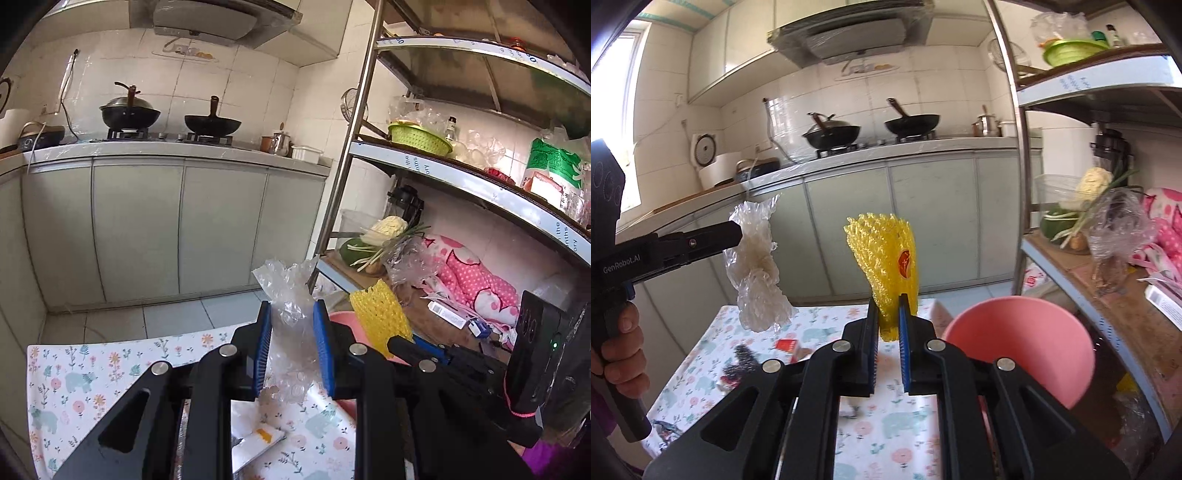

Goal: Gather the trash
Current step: 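Carry bubble wrap and yellow net to the pink basin and release both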

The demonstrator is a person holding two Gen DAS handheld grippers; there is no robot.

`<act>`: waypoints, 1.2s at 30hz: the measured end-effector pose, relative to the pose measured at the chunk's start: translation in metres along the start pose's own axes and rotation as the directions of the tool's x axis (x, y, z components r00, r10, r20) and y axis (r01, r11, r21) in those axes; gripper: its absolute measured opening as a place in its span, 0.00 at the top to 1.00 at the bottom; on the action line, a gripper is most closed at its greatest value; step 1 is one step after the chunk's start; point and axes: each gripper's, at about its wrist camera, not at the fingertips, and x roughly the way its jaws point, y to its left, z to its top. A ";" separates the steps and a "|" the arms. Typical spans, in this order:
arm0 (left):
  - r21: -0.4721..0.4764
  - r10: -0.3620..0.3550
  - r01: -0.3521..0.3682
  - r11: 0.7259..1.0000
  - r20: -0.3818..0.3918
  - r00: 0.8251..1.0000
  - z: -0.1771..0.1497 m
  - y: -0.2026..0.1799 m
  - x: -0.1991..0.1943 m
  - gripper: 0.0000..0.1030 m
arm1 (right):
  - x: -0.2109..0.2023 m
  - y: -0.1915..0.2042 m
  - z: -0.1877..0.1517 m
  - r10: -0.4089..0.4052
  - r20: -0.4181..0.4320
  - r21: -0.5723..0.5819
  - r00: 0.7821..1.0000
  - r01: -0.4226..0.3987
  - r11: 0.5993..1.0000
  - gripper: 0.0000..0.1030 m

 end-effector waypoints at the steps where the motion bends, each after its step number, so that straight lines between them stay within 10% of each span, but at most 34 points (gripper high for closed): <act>1: 0.004 -0.013 0.013 1.000 -0.001 1.000 0.001 -0.006 0.007 0.79 | -0.001 -0.007 0.000 -0.018 0.004 0.009 1.000 0.018 1.000 0.90; 12: 0.024 -0.119 0.120 0.992 -0.050 0.992 -0.003 -0.066 0.095 0.79 | -0.001 -0.074 -0.012 -0.153 -0.012 0.099 0.988 0.153 0.983 0.90; 36: 0.067 -0.081 0.105 0.992 -0.282 0.956 -0.078 -0.093 0.221 0.78 | 0.054 -0.129 -0.068 -0.215 -0.197 0.176 0.956 0.250 0.952 0.90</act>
